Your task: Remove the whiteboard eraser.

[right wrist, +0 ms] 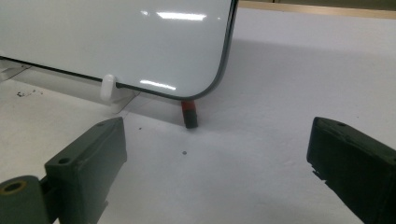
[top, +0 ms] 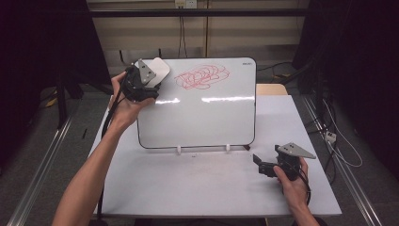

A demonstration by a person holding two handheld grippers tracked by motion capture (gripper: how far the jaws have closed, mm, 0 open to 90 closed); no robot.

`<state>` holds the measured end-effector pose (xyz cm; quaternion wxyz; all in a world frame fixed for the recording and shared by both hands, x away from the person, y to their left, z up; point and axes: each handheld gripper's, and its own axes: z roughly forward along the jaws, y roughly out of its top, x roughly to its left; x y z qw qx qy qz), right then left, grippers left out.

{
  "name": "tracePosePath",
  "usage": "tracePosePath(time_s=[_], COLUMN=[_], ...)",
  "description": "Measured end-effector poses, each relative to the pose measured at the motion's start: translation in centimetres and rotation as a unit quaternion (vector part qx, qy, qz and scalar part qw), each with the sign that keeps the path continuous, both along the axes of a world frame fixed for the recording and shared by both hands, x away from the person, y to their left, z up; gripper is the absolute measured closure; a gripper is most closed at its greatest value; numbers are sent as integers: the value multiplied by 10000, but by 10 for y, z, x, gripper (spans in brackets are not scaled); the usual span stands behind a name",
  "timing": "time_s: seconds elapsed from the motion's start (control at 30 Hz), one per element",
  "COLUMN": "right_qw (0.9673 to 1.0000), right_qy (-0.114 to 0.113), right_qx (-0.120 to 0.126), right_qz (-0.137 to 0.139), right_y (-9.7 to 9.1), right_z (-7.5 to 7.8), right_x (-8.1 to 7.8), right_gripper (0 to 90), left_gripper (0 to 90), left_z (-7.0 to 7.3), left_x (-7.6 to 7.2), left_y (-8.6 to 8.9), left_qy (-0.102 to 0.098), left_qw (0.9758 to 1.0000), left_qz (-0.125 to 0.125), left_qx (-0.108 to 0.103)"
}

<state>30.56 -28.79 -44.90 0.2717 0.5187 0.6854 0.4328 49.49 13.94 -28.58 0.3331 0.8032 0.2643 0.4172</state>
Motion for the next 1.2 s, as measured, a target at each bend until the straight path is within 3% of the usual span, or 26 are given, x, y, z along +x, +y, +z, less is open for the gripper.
tracePosePath(time_s=[0.43,0.63,0.7,0.77,0.9,1.0,1.2], right_qw=[10000,10000,10000,10000,10000,10000,10000], right_qy=[-2,10,6,5,21,12,15], right_qx=[2,-9,-14,-3,28,43,-3], right_qz=[6,19,21,20,-11,-31,-16], right_y=[0,1,1,1,1,1,3], right_z=[0,0,0,0,0,0,0], right_x=[0,1,0,1,2,2,2], right_gripper=[52,52,52,52,52,52,53], left_gripper=[312,312,312,312,312,311,311], left_z=[4,15,15,13,8,7,8], left_x=[0,-11,-13,-14,-17,-22,-31], left_y=[9,14,15,19,25,27,23], left_qy=[162,17,10,70,153,149,111], left_qw=[9987,9970,9961,9931,9892,9875,9886], left_qz=[-40,-87,-65,-65,-31,-44,-101], left_qx=[-479,-773,-876,-1167,-1457,-1569,-1498])
